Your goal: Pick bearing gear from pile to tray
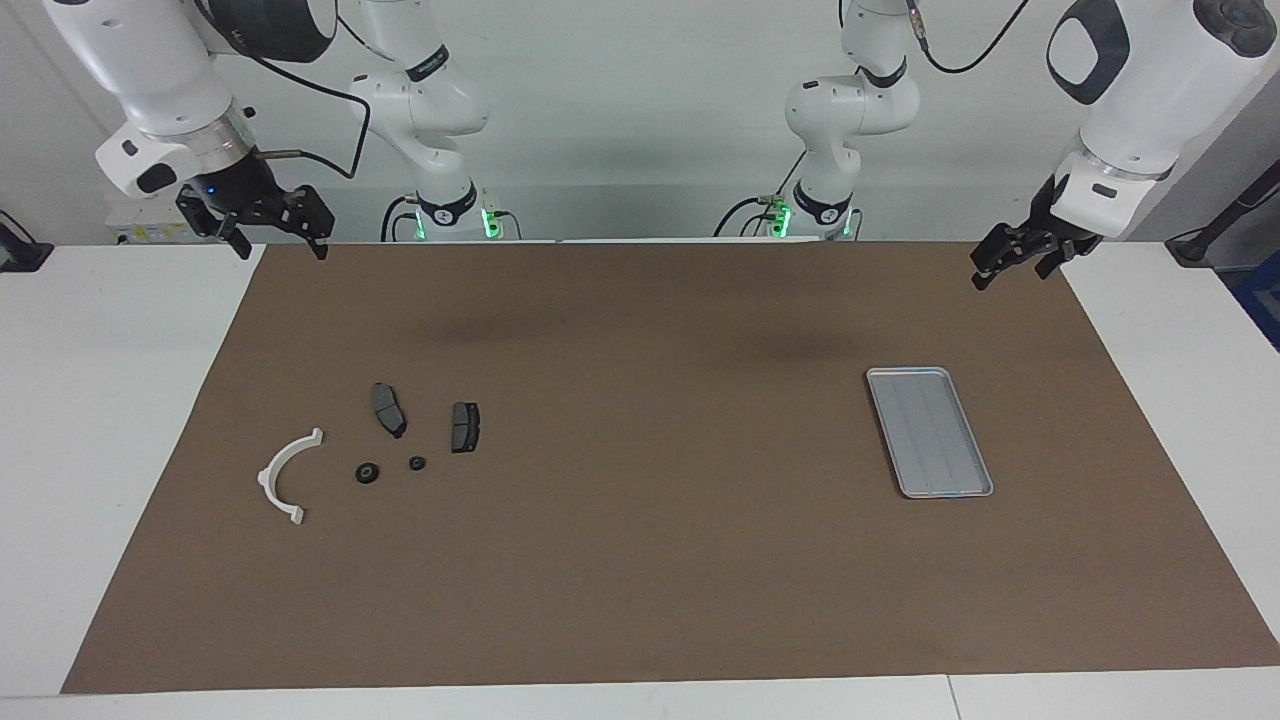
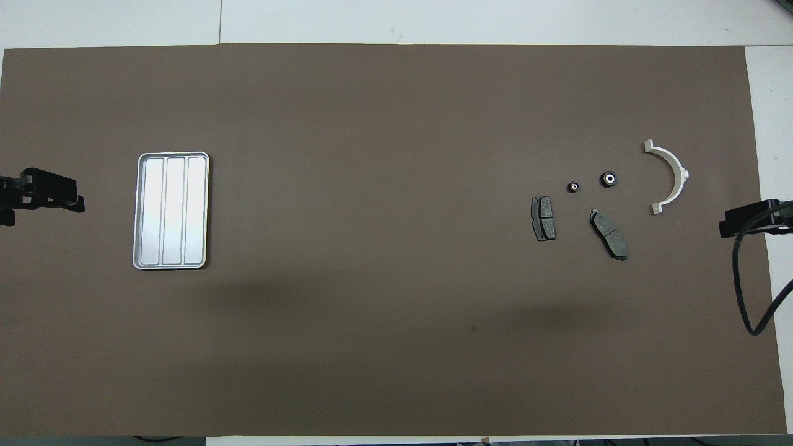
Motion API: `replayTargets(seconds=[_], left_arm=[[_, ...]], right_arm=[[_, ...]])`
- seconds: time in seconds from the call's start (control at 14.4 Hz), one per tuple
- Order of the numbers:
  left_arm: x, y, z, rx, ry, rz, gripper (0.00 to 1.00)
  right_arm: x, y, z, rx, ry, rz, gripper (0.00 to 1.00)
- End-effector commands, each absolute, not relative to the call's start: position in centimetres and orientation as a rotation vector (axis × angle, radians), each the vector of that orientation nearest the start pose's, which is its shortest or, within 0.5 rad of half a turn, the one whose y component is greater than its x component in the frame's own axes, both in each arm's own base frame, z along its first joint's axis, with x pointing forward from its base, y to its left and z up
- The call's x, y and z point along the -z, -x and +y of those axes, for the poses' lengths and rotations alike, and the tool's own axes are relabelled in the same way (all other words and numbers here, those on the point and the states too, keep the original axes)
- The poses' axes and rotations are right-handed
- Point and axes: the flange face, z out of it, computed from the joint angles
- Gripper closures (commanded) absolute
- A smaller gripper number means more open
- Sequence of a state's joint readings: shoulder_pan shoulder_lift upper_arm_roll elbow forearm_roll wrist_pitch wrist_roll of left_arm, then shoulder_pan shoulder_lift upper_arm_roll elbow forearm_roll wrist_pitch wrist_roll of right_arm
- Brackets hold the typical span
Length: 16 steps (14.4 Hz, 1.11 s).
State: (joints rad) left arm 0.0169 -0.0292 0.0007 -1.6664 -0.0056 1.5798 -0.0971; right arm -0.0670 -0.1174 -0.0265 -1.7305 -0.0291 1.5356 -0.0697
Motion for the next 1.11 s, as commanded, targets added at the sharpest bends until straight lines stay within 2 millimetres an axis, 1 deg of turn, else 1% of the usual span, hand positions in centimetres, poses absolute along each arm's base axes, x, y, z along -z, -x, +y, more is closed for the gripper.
replayTargets(seconds=[0.0,0.28,0.35,0.42,0.56,0.62,0.76,0.83,0.9,0.97,1.04], left_arm=[[-59.8,-54.0,0.9,-0.1,3.119,-0.172,0.0],[-59.8,-54.0,0.9,-0.1,3.119,-0.172,0.0],[-59.8,-54.0,0.9,-0.1,3.119,-0.172,0.0],[-59.8,-54.0,0.9,-0.1,3.119,-0.172,0.0],[-59.8,-54.0,0.9,-0.1,3.119,-0.172,0.0],[-59.8,-54.0,0.9,-0.1,3.119,-0.172,0.0],[-59.8,-54.0,0.9,-0.1,3.119,-0.172,0.0],[-59.8,-54.0,0.9,-0.1,3.119,-0.172,0.0],[-59.8,-54.0,0.9,-0.1,3.119,-0.172,0.0],[-59.8,-54.0,0.9,-0.1,3.119,-0.172,0.0],[-59.8,-54.0,0.9,-0.1,3.119,-0.172,0.0]], right_arm=[[-60.7,-50.6,-5.3,-0.105,3.173,0.032,0.0],[-60.7,-50.7,-5.6,-0.098,3.16,0.011,0.0],[-60.5,-51.3,-5.9,-0.079,3.158,0.015,0.0],[-59.9,-52.2,-6.2,-0.069,3.158,0.015,0.0],[-58.4,-54.6,-6.4,-0.033,3.162,-0.008,0.0],[-57.0,-55.8,-6.4,-0.014,3.163,-0.015,0.0],[-53.5,-58.3,-6.2,-0.018,3.159,-0.025,0.0],[-51.9,-59.3,-5.7,-0.014,3.154,-0.036,0.0],[-50.0,-60.4,-5.9,-0.025,3.147,-0.032,0.0],[-48.3,-61.9,-5.6,-0.028,3.137,-0.034,0.0],[-46.4,-62.9,-5.5,-0.049,3.131,-0.037,0.0]])
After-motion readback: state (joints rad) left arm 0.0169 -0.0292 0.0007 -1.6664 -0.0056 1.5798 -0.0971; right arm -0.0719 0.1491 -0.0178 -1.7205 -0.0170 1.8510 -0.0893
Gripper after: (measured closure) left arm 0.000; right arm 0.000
